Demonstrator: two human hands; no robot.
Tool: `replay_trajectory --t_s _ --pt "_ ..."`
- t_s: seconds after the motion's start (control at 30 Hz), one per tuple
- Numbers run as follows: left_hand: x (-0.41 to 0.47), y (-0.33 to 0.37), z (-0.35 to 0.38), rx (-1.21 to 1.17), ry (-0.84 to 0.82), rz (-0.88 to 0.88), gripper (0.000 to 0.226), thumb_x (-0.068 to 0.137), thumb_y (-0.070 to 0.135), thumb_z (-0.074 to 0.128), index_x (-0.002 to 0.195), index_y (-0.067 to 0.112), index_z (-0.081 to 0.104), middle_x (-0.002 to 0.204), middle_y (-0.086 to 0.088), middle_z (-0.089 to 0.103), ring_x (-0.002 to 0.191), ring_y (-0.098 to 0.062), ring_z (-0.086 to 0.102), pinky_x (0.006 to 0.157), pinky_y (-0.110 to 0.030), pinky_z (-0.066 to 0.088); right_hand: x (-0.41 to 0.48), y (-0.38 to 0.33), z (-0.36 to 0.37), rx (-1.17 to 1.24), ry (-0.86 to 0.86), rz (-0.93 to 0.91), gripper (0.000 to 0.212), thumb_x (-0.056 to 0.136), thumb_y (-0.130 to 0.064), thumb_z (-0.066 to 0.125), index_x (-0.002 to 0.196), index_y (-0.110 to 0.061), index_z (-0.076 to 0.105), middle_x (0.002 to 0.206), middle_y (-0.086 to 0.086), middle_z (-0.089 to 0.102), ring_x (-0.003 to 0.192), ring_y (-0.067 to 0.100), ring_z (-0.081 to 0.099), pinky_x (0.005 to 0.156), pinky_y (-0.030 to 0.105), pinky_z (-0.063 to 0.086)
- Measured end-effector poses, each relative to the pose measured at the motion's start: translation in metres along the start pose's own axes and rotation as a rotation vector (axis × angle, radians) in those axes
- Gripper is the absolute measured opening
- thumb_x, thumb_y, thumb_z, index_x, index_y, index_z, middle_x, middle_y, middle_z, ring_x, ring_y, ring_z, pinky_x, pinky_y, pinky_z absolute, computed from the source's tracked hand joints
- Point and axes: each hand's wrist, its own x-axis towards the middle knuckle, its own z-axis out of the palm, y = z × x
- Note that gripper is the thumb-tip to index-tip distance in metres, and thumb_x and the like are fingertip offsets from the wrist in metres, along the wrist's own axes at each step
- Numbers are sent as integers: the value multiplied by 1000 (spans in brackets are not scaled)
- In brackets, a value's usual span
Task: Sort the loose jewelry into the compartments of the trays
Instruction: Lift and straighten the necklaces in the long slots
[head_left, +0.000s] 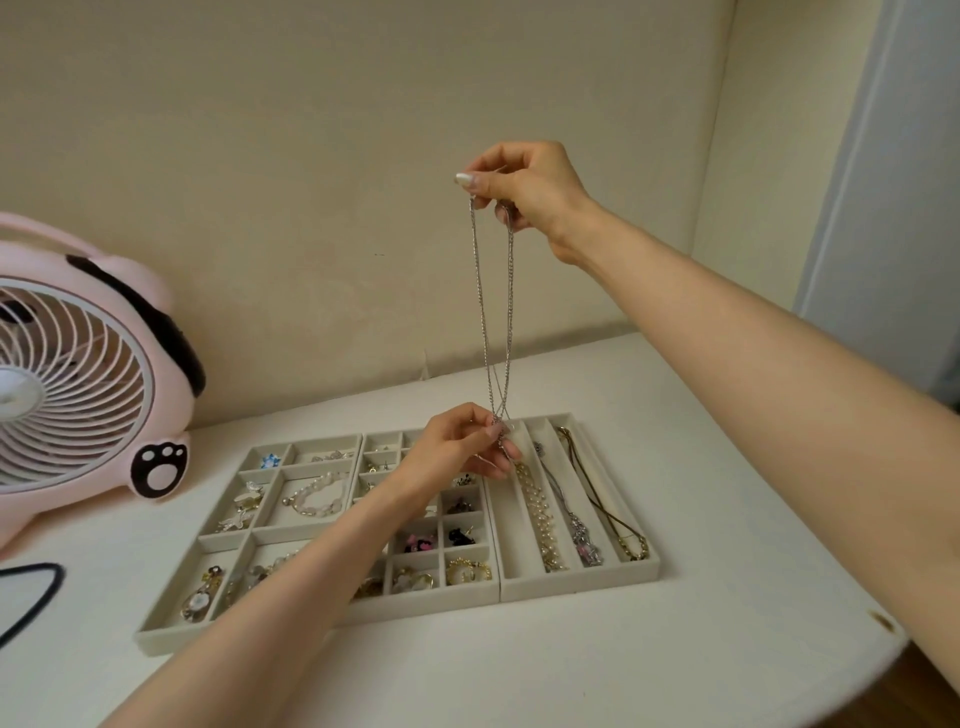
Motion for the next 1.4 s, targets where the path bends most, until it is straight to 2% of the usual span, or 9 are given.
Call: replay_trajectory --t_s 0.33,0.53,0.7,0.8,1.0,1.13,1.2,1.3,1.4 --pt "2 16 -13 70 76 49 12 95 8 49 86 5 57 72 -5 66 59 -12 60 59 -22 51 -15 39 1 -163 -93 100 7 83 -13 71 79 -13 65 65 2 60 40 6 42 42 17 32" --pt "12 35 -29 316 129 52 13 95 16 51 84 11 56 75 1 60 60 -7 51 60 -21 44 -36 75 9 -300 -259 247 15 84 -6 68 99 -4 69 69 3 61 47 8 48 46 19 37" --pt "23 53 -34 571 195 121 21 92 17 56 72 18 55 72 -3 48 54 -8 39 50 -18 31 -49 95 14 -345 -367 338 16 87 0 62 100 -5 69 70 4 59 52 11 55 45 15 45" --pt "28 60 -35 519 218 101 20 95 16 51 75 17 53 72 4 53 55 -2 41 47 -8 32 -53 104 16 -332 -411 378 15 86 0 63 99 -6 67 73 6 59 55 14 59 51 17 51" --pt "35 68 -33 446 207 112 23 97 11 46 74 15 50 66 -2 56 43 3 44 46 -7 33 -60 115 18 -365 -530 441 16 86 -2 65 101 -6 67 79 12 65 65 18 63 67 26 56" --pt "38 68 -34 486 214 128 21 96 10 48 75 13 52 62 -2 51 47 -1 43 47 -8 33 -63 111 16 -488 -604 369 37 83 9 50 109 -11 68 110 5 66 100 16 60 84 27 51" --pt "39 68 -34 495 211 128 16 95 11 49 80 8 54 59 2 53 47 1 43 47 -8 33 -63 106 16 -307 -576 321 50 78 12 43 114 -14 65 111 -1 65 107 13 56 88 26 46" --pt "41 67 -35 460 212 148 18 95 10 50 77 10 53 59 4 56 45 6 47 49 -7 36 -59 102 14 39 -575 323 40 81 5 51 112 -20 59 105 4 68 103 15 63 93 33 46" --pt "43 66 -38 467 260 156 19 93 11 53 74 14 54 67 1 56 48 7 51 52 -6 37 -54 100 17 1 -530 319 22 88 -3 59 108 -14 63 90 6 67 82 16 68 94 37 49"
